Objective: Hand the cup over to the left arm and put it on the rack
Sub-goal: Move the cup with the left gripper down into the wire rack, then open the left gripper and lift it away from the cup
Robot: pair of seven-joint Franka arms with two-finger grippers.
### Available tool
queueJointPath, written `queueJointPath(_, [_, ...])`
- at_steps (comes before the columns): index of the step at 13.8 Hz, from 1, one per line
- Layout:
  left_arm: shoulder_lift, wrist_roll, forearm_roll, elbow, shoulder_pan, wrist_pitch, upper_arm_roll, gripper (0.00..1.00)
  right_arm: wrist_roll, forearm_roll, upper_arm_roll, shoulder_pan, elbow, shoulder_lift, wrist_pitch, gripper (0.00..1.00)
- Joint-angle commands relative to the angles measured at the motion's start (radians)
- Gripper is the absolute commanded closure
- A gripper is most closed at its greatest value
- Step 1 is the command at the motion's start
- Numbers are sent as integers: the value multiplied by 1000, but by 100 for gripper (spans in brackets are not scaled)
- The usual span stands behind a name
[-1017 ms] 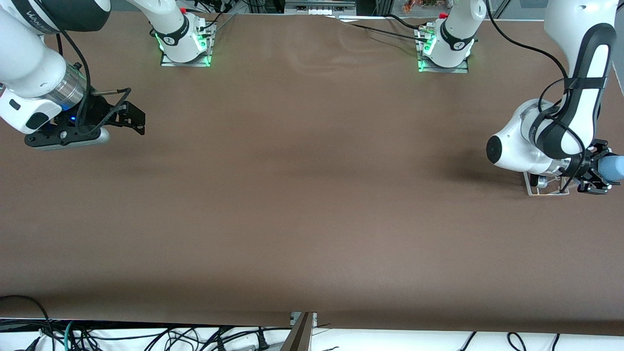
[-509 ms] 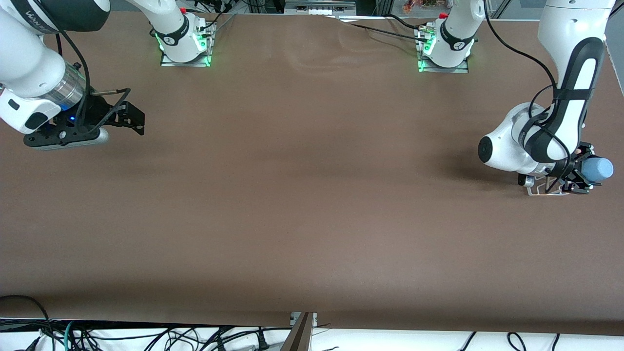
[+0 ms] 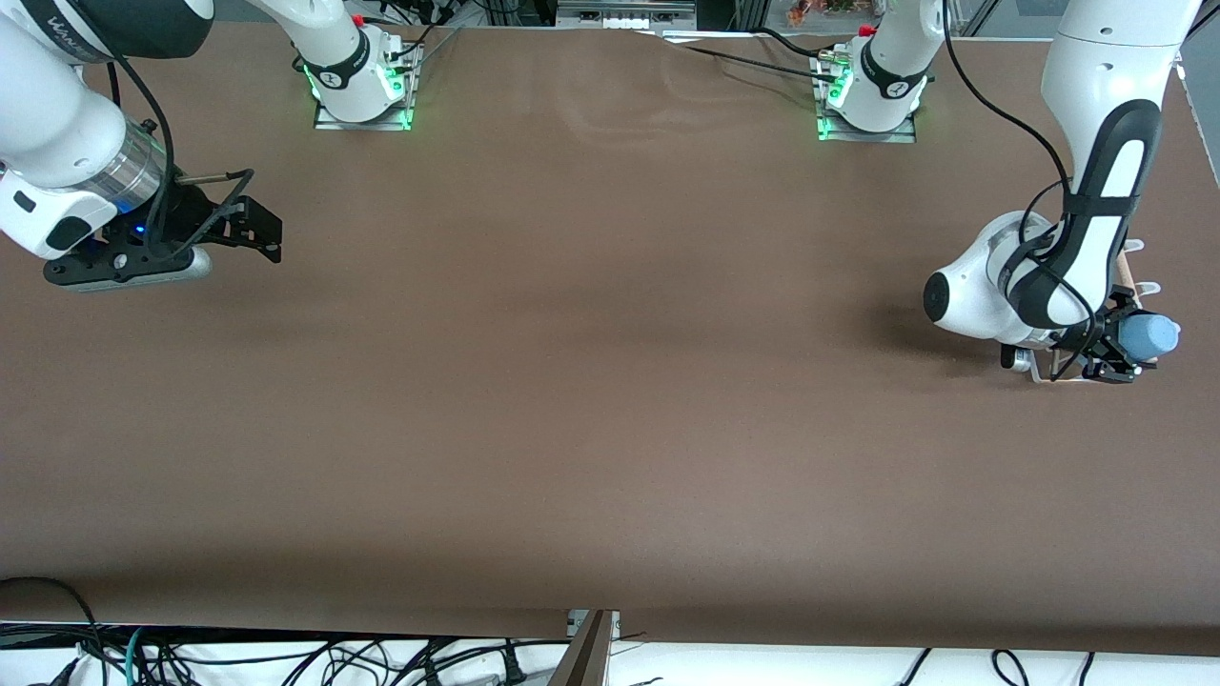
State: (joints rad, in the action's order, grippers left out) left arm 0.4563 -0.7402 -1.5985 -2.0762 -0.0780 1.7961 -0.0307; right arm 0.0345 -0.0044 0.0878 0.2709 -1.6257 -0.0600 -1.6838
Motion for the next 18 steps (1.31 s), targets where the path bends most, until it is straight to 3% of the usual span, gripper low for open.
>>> queueJointPath(1, [-17,2,61,74,-5,2,-18,0,10,3,-3,4,4,3,22,0])
queueJointPath(4, [-50,-5,256,180,-6,-6,-31,0,-11,7,3,2,6,6,33,0])
queueJointPath(8, [-76,4,719,431,-35,-7,-28,0,-31,0,6,2,12,11,68,0])
queueJointPath(11, [-111,8,912,517,-28,-7,-25,0,-18,-25,-3,4,15,11,58,0])
queueJointPath(13, [-136,42,1143,574,-17,-17,-8,0,-28,-39,-3,4,15,9,47,0])
queueJointPath(18, [-149,396,1396,775,33,-268,5,0,-36,-43,6,2,47,11,62,0])
